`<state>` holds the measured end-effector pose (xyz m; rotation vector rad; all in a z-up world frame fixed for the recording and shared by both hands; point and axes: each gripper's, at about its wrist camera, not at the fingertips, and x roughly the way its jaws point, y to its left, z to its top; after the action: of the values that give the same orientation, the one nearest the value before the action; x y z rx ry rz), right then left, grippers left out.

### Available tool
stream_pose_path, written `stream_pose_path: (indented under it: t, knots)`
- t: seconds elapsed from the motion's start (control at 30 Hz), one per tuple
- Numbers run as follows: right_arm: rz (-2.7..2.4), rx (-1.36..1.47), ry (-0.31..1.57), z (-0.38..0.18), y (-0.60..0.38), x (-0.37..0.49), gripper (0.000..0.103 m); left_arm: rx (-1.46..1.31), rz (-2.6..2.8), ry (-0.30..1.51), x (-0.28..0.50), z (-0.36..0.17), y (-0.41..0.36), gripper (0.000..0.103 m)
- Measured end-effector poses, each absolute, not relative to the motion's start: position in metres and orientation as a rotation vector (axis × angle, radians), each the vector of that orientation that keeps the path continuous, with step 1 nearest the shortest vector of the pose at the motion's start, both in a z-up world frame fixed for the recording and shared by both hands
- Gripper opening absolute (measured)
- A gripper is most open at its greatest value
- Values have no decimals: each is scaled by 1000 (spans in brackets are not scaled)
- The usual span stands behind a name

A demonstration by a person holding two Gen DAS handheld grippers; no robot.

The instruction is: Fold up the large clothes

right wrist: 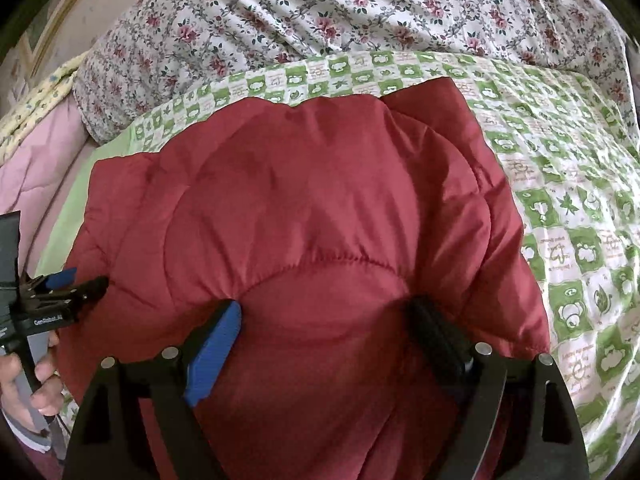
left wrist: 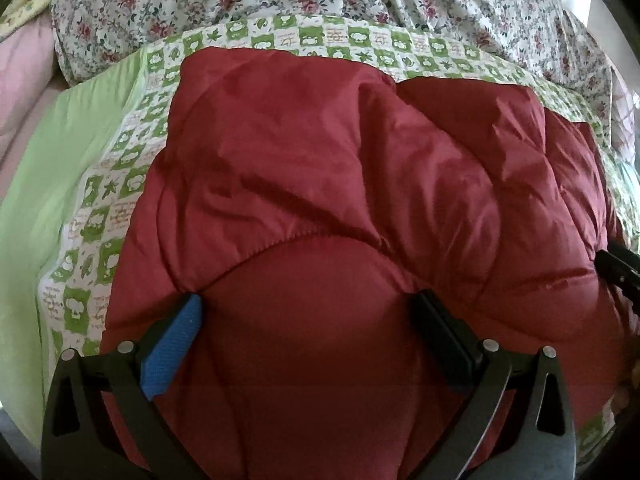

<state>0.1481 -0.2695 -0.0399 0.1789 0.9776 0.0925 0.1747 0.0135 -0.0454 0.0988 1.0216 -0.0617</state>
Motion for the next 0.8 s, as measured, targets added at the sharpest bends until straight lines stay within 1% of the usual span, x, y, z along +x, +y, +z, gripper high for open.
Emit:
stream_pose_path:
  t: [0.17,0.37,0.53,0.8]
  knots:
    - [87,180,991,-37,-270,149,88,97,-57,1026,170,-39,15,103]
    - [78,186,1003,-27,-267,145,87,84,-57,1015,136,-20,23,103]
    - [98,182,967,-4,-257,116,87,108,-49,1012,101,-17,28,103]
    - [162,124,952,11,-237,51,89,104,-52,994,56,-15,35,103]
